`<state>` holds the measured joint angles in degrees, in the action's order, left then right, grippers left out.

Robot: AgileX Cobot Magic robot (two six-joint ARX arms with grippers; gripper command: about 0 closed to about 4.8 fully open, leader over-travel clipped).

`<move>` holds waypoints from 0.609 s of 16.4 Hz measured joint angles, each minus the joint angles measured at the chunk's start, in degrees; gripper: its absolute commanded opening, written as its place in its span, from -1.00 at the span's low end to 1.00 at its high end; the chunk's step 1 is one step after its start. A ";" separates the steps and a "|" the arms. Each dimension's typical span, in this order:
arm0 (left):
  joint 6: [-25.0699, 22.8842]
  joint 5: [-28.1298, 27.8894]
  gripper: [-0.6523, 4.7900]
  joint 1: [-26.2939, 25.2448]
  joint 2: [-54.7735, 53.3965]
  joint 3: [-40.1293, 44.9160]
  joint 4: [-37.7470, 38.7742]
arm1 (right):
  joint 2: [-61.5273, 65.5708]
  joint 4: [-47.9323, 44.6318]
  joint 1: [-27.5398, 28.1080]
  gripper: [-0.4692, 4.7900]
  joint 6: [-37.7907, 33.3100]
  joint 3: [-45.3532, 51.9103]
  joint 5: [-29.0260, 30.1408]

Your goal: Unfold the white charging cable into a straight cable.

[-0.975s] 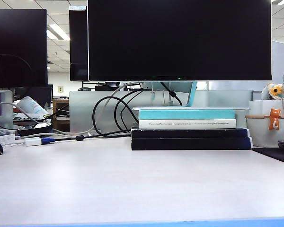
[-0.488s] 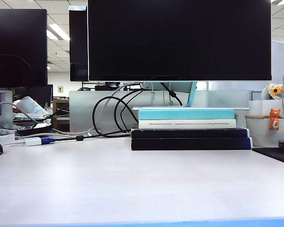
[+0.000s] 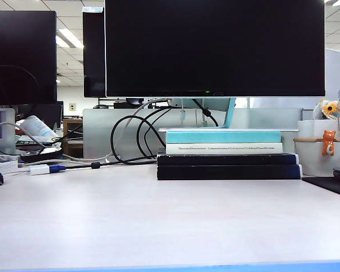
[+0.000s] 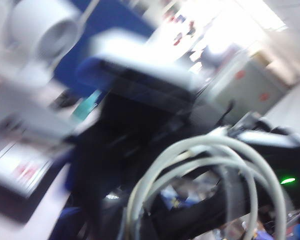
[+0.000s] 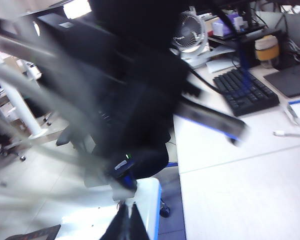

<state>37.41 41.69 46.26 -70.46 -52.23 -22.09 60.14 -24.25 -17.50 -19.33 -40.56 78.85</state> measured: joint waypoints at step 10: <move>-4.11 9.25 -0.78 -10.99 3.54 0.02 10.75 | -1.51 -0.72 1.73 -0.40 0.02 0.00 1.86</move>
<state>33.30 50.94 35.27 -66.92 -52.21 -11.33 58.63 -24.97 -15.77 -19.31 -40.56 80.71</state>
